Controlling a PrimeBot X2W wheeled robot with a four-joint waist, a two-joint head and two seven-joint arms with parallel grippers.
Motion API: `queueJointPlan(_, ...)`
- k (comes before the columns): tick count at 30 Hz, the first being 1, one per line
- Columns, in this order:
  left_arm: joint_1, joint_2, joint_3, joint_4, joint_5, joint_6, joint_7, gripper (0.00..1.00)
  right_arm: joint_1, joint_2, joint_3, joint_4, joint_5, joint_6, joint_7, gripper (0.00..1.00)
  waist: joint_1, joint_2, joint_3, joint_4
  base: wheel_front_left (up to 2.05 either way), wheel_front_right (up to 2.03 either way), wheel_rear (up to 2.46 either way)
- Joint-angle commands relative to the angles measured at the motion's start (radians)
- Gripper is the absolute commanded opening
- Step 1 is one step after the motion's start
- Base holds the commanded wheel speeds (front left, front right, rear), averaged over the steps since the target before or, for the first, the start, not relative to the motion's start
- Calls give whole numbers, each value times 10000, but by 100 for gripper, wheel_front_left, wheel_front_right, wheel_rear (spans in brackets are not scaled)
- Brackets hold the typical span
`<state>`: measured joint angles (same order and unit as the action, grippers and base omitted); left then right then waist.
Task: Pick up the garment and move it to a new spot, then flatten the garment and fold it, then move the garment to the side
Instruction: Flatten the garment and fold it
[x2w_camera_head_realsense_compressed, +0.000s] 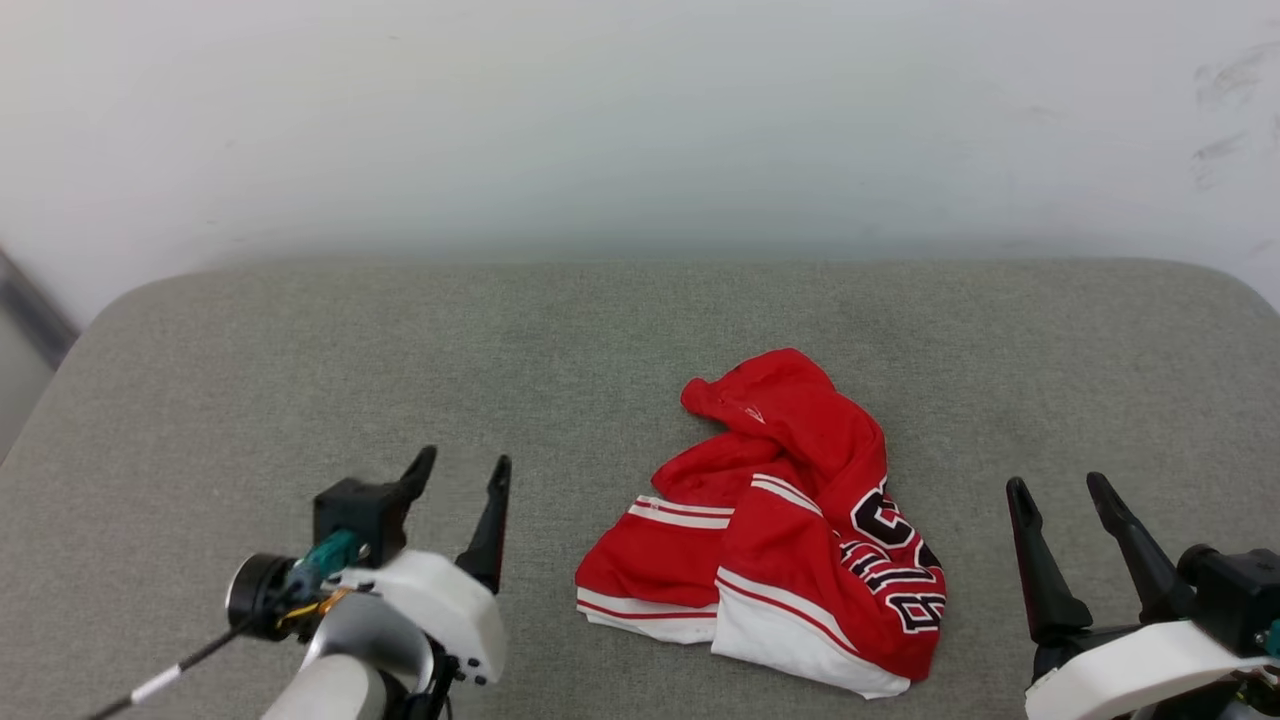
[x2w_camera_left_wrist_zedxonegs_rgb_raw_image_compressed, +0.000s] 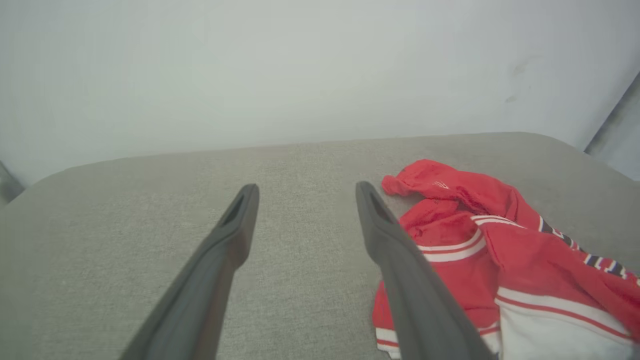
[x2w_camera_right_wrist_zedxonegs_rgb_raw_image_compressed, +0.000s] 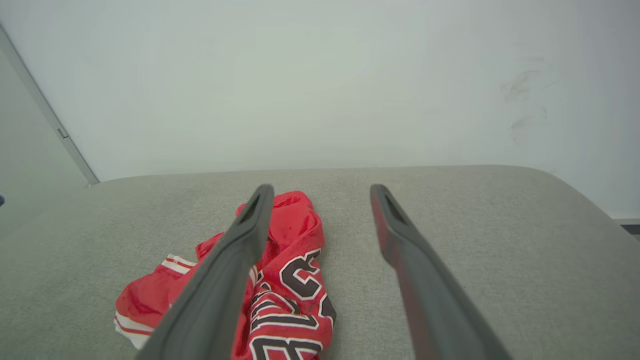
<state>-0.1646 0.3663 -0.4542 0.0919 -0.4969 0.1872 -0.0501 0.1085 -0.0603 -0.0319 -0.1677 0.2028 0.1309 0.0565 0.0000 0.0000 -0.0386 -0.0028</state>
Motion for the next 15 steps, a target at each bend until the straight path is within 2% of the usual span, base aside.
queueJointPlan(1, -325, -23, -152, 19, -83, -164, 367, 100, 109, 60, 22, -98, -10, -3, 43, 100, 0, 0, 83, -19, 0, 0, 0)
queueJointPlan(8, -1665, -180, -1235, 840, -772, -1174, 3585, 100, -101, 89, 278, -338, -50, -3, 189, 100, 0, 0, 668, -299, 0, 0, 0)
queueJointPlan(9, -1924, -205, -1576, 1304, -1016, -1432, 4673, 100, -231, 98, 397, -344, -4, -3, 219, 100, 0, 0, 1018, -492, 0, 0, 0)
queueJointPlan(15, -2313, -324, -2044, 2245, -1275, -1687, 6057, 100, -414, 110, 522, -239, -10, -3, 147, 100, 0, 0, 1514, -788, 0, 0, 0)
